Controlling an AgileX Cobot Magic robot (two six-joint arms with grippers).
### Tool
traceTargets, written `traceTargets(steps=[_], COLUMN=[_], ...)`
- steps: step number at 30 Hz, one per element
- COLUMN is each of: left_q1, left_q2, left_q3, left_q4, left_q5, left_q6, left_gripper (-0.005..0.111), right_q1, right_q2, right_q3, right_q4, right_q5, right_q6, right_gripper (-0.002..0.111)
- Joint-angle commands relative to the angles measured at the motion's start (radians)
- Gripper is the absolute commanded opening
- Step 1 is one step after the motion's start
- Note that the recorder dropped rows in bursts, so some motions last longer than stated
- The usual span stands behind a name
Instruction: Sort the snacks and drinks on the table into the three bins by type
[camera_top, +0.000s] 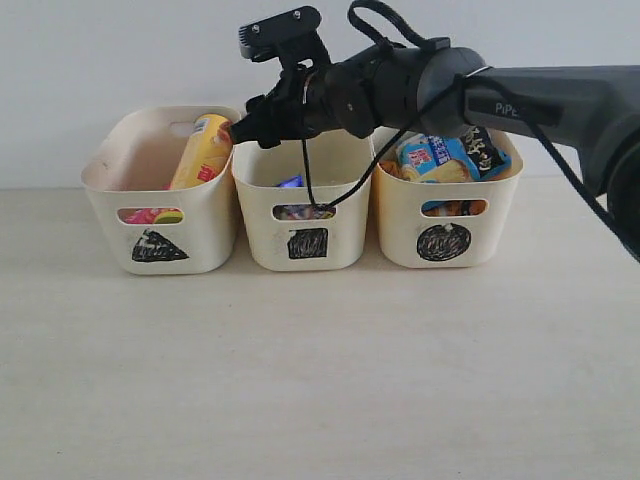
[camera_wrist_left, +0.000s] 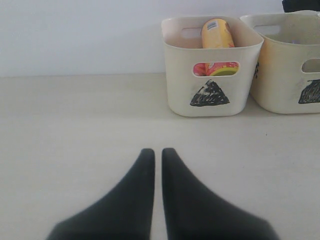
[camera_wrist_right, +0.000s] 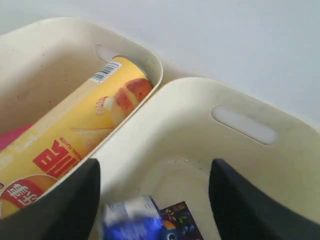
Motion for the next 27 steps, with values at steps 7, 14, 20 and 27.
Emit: traceTargets(steps=[7, 14, 20, 27], left_q1=[0.003, 0.003, 0.003, 0.003], left_q2=[-0.003, -0.003, -0.003, -0.003], left_q3=[0.004, 0.004, 0.004, 0.004], left_q4=[0.000, 0.000, 0.000, 0.000], left_q5=[-0.003, -0.003, -0.003, -0.003], left_q6=[0.009, 0.009, 0.009, 0.009], left_gripper=[0.004, 0.004, 0.004, 0.004], right_q1=[-0.002, -0.001, 0.000, 0.045], right_q2=[-0.011, -0.034, -0.135, -0.208], right_q3=[-0.005, -0.005, -0.005, -0.003], right_q4=[-0.007, 0.005, 0.024, 0.025], right_q5=[0.054, 0.177, 0.345, 0.620], right_q6=[-0.001, -0.005, -0.005, -0.039], right_gripper=[0.058, 0.058, 0.058, 0.000])
